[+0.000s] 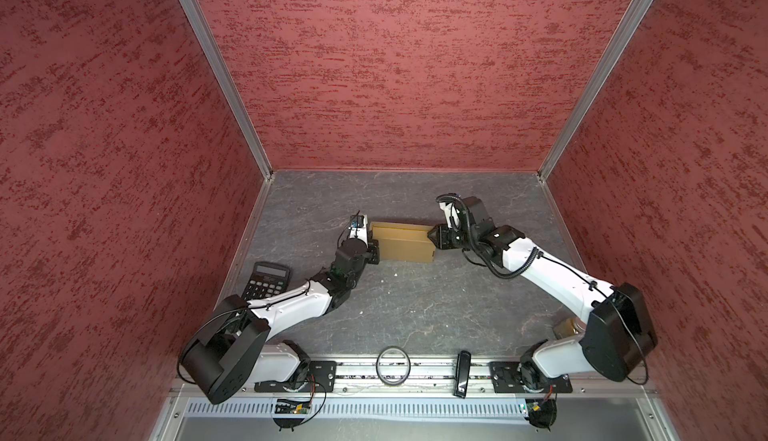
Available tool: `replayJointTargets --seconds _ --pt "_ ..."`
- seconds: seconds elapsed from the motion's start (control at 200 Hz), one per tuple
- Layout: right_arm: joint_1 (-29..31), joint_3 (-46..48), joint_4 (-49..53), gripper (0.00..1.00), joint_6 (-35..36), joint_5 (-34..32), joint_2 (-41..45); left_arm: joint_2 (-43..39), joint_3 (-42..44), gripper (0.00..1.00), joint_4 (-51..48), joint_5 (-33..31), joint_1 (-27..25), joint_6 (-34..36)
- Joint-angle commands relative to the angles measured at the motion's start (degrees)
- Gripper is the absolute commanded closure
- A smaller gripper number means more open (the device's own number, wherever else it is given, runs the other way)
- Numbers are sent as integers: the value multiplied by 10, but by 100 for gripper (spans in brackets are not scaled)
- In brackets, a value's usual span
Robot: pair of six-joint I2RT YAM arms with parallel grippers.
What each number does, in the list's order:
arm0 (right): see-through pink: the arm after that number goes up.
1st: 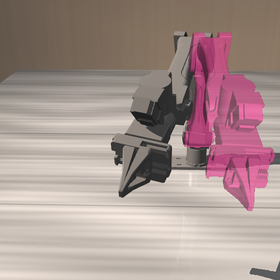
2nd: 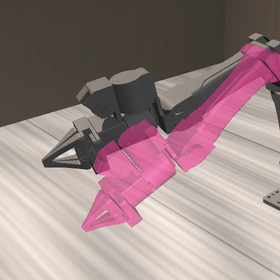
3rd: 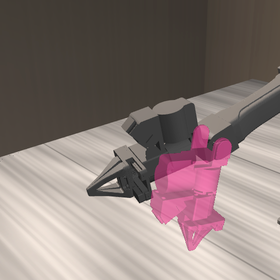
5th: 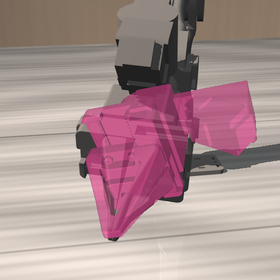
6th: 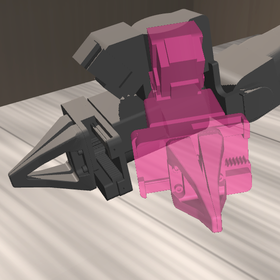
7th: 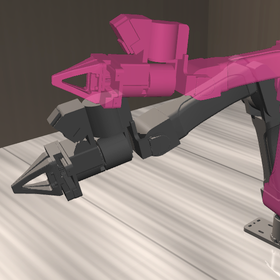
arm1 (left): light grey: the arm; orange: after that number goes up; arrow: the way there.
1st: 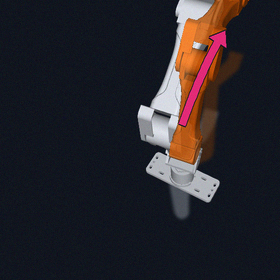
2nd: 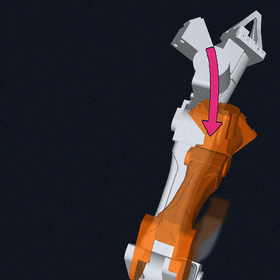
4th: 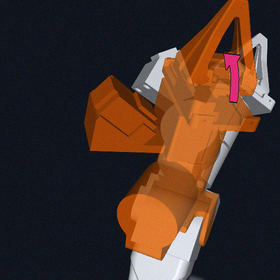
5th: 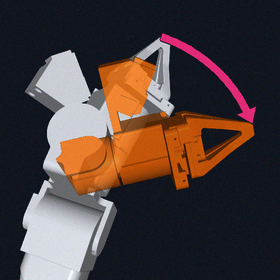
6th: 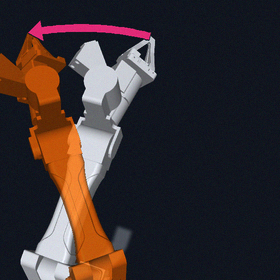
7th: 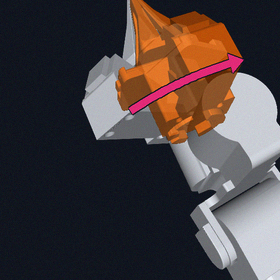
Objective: Fold the paper box
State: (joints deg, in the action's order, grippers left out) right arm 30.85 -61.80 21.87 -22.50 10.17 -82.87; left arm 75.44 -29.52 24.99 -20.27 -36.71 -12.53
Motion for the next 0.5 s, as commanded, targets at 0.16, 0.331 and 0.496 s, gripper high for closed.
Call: replayJointTargets --seconds 0.16,0.331,0.496 --pt "-3 1 -26 63 -9 17 -1 32 28 97 -114 34 -13 8" --pt "-3 9 -26 63 -9 11 -1 32 28 97 -114 33 -14 8" --pt "-3 23 -23 63 -5 4 2 32 28 97 -114 33 -15 9"
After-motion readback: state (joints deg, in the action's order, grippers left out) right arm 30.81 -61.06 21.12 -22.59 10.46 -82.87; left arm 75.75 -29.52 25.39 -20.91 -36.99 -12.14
